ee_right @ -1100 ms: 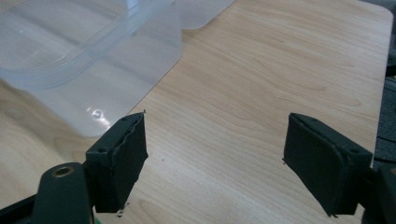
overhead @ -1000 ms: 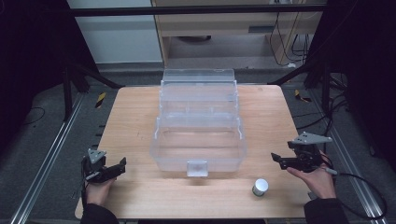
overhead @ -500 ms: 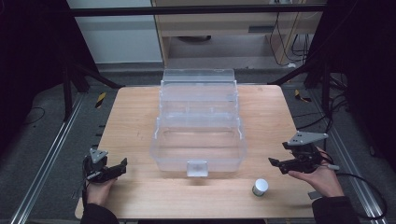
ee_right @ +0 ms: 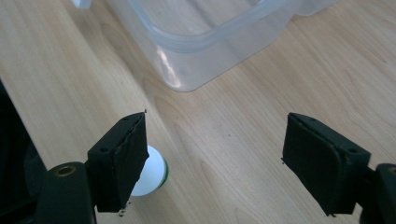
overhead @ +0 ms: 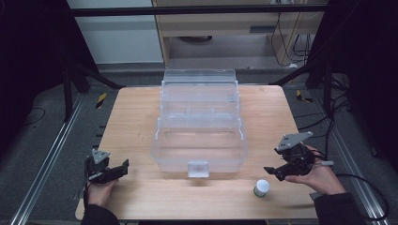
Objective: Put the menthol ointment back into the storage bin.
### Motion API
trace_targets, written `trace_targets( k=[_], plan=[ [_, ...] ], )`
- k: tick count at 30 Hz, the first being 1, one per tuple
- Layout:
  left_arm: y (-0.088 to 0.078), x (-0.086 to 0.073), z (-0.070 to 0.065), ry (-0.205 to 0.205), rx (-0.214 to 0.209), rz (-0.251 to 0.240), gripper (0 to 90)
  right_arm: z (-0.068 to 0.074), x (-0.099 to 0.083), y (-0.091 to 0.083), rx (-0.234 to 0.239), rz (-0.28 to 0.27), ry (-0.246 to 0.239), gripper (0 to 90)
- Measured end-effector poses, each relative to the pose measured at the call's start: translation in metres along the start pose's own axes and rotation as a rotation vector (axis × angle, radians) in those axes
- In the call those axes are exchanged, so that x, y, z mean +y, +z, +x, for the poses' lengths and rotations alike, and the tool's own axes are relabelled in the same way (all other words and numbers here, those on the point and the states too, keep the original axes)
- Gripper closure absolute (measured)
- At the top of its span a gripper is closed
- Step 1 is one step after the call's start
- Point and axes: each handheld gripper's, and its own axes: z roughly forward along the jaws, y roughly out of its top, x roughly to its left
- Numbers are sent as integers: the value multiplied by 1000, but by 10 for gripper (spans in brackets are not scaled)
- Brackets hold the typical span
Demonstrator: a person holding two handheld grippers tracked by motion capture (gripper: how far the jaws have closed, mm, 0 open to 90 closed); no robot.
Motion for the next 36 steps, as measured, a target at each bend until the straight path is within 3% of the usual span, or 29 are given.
trace_targets(
  k=[16, 36],
  plan=[
    [1, 0, -2, 16, -2, 10, 114, 15, 8, 10, 98, 135, -118, 244],
    [2, 0, -3, 24, -5, 18, 114, 29, 7, 26, 166, 258, -271, 298]
  ],
)
